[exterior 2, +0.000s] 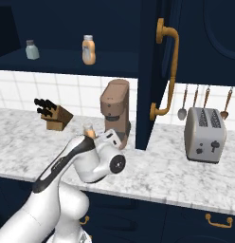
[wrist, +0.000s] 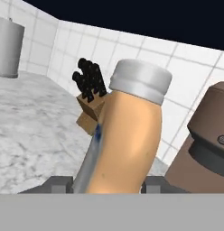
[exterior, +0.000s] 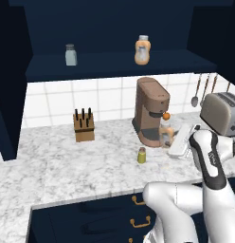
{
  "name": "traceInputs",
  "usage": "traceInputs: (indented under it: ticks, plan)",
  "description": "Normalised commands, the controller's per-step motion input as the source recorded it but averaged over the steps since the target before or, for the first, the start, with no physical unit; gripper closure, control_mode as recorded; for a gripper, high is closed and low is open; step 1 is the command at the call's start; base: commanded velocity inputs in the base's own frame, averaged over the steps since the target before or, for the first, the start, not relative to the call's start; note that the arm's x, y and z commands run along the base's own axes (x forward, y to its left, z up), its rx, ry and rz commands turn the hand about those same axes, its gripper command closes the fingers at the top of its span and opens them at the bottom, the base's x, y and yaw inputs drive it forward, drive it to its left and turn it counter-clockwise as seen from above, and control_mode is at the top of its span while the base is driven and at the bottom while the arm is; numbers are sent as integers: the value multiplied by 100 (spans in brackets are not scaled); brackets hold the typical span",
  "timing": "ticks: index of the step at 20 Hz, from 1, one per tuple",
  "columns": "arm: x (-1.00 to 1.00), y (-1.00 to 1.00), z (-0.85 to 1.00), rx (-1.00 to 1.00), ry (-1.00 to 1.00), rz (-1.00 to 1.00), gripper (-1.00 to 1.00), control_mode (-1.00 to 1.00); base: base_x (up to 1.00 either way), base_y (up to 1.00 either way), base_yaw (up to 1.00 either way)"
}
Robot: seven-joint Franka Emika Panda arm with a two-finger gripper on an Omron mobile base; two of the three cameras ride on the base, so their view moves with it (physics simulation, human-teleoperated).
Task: Put the shaker and condiment bottle from the counter next to their counterparts in the cabinet.
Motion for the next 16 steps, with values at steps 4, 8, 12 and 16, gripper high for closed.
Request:
traceInputs:
  ticks: [4,8,12,16]
  plan:
    - [-11,36,58,0,0,-22,100,-100,0,0,0]
    - [-13,24,55,3,0,-21,100,-100,0,0,0]
    - [-5,9,49,2,0,-20,100,-100,0,0,0]
    - [-9,0,62,3,0,-19,100,-100,0,0,0]
